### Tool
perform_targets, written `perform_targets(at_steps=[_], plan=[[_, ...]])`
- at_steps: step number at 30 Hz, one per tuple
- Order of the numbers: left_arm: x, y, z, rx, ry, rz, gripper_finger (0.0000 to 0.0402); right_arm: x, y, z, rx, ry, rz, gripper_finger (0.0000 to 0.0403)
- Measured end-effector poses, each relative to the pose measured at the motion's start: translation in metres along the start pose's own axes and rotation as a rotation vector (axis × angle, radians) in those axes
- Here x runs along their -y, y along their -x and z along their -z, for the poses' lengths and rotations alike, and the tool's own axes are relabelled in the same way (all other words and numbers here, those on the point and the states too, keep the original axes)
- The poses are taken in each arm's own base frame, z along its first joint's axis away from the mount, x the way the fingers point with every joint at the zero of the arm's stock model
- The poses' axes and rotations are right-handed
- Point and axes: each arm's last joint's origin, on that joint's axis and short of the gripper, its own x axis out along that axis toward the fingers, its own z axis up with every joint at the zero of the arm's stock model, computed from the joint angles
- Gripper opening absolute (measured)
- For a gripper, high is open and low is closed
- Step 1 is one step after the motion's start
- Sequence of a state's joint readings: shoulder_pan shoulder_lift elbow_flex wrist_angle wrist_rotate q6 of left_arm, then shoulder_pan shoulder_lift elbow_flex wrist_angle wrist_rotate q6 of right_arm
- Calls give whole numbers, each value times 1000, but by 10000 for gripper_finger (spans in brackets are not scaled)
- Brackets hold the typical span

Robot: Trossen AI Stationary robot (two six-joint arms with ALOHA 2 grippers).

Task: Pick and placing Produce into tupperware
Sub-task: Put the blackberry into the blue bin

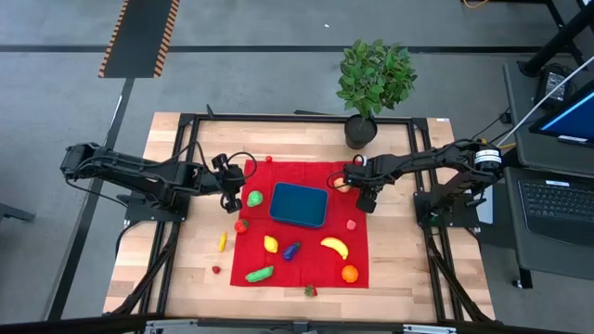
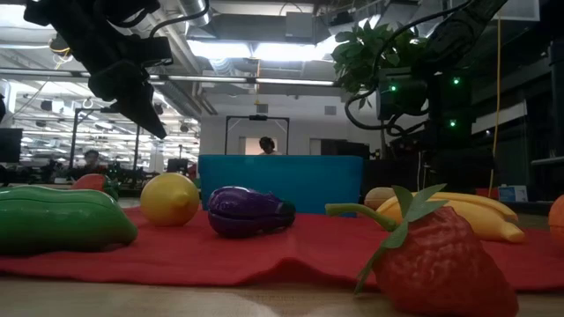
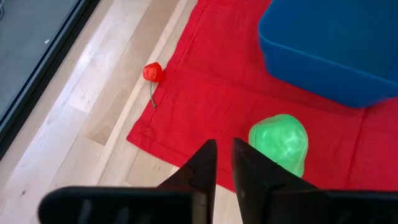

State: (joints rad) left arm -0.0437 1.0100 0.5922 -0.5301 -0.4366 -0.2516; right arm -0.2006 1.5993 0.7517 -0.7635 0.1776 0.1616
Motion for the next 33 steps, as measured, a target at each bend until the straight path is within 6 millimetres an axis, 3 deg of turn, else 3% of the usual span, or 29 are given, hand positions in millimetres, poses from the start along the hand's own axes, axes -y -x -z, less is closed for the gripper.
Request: perform_targets(at_steps=[9, 14, 33], plan=[[0, 0, 0, 0, 0, 0, 58, 4, -1, 0, -9, -40, -25, 137], [0, 0, 0, 0, 0, 0, 61, 8, -2, -1, -14, -58, -38, 96], [0, 0, 0, 0, 0, 0, 15, 12, -1, -2, -4, -97, -48, 94]])
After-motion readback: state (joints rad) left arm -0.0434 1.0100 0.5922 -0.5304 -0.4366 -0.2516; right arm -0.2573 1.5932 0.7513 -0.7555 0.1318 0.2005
